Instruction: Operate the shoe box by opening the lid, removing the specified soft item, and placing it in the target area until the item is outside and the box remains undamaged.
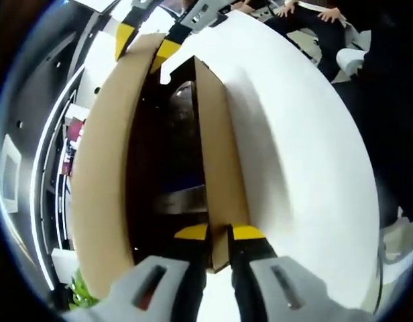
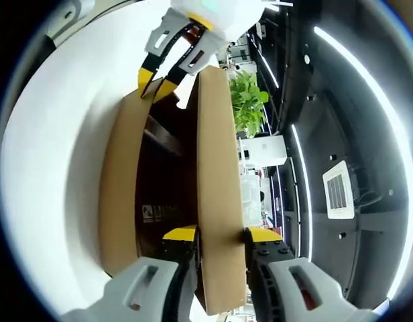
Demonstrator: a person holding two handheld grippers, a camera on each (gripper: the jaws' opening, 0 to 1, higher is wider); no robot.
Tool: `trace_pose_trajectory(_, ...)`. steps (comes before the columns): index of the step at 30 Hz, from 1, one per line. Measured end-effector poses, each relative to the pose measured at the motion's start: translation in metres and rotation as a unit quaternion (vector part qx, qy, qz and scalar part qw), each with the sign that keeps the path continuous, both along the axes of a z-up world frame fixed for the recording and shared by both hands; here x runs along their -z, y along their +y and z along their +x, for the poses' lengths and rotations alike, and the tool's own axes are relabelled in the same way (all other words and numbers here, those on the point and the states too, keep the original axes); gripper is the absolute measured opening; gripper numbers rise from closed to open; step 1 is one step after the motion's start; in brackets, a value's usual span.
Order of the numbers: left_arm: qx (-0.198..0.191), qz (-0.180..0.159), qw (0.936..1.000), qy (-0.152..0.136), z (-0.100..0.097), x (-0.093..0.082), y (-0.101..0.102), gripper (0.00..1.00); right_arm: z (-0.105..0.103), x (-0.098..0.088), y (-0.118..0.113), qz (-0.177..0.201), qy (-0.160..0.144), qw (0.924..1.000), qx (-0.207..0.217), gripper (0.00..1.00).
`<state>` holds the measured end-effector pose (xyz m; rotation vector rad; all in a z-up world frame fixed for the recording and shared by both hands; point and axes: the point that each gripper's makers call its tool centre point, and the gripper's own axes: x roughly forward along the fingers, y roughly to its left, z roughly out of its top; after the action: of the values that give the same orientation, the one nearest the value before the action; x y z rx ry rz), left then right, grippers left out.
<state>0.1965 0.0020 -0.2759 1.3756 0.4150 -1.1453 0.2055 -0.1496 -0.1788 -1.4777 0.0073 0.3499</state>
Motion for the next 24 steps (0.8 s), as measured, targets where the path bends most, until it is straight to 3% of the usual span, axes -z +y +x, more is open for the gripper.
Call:
trace_pose_trajectory(14, -0.007, 0.014, 0.9998, 0.015, -0.002, 0.000, 0.000, 0.09, 0.008, -0.012, -0.001, -0.009, -0.014, 0.9999, -0.001, 0.24)
trace_pose_trajectory(24, -0.009, 0.018, 0.9984, 0.053, -0.001, 0.003, -0.002, 0.08, 0.014, -0.018, -0.001, -0.009, -0.021, 0.9997, 0.002, 0.23)
